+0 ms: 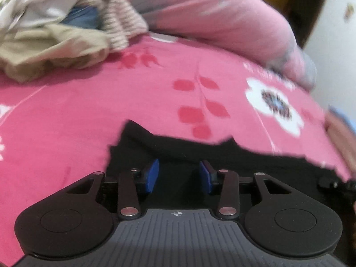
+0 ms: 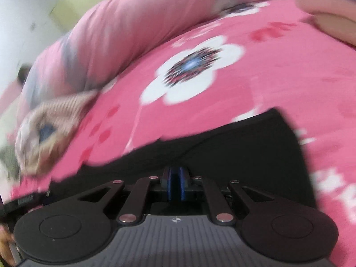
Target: Fold clothes
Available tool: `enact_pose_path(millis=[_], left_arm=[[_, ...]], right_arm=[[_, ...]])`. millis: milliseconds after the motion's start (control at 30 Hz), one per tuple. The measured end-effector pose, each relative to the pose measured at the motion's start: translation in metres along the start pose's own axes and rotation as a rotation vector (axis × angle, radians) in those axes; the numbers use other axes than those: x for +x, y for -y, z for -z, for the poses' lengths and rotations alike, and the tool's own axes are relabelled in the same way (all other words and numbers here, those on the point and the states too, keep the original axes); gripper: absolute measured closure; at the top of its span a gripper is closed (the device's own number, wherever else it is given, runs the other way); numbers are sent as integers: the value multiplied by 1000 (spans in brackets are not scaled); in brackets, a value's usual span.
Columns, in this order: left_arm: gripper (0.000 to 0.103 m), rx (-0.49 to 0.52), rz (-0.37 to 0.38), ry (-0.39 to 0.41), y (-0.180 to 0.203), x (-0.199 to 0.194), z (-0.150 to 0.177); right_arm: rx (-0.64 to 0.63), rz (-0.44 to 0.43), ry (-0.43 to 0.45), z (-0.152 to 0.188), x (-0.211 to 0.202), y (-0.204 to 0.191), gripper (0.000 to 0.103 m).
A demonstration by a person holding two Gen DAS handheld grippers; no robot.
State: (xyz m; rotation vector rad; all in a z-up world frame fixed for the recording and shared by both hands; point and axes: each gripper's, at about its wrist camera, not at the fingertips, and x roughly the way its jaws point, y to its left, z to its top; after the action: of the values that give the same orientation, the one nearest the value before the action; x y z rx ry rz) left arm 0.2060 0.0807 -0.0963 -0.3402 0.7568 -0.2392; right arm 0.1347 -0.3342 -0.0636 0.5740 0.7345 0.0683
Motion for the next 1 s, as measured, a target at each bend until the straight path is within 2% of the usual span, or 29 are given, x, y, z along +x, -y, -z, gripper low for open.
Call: enact_pose_path(millis=[167, 333, 400, 467, 600, 733, 800, 867, 933, 1000], left_arm=[[62, -135, 53, 36, -25, -7, -9], [60, -131, 7, 99, -20, -26, -16], [60, -120, -9, 123, -17, -39, -18], [59, -105, -16, 139, -11, -54, -19], [53, -10, -4, 138, 13, -80, -6], [53, 66, 65, 57, 37, -90, 30], [53, 96, 93, 10, 46, -92, 50], [53, 114, 82, -30, 48, -88, 71], [53, 122, 26, -55, 39, -85, 87], [54, 118, 7, -29, 28, -95, 92]], right_arm=[[88, 92, 96, -10, -18, 26, 96], [84, 212, 204, -7, -35, 14, 95], [74, 221, 231, -6, -46, 8, 94], [57, 187, 219, -3, -53, 0, 92], [-58, 109, 129, 15, -58, -29, 86], [-173, 11, 5, 51, -54, -57, 86], [-214, 2, -42, 69, -52, -63, 86], [-216, 19, -75, 78, -51, -59, 86], [-167, 10, -78, 79, -58, -44, 87], [-95, 22, -67, 73, -72, -26, 87]])
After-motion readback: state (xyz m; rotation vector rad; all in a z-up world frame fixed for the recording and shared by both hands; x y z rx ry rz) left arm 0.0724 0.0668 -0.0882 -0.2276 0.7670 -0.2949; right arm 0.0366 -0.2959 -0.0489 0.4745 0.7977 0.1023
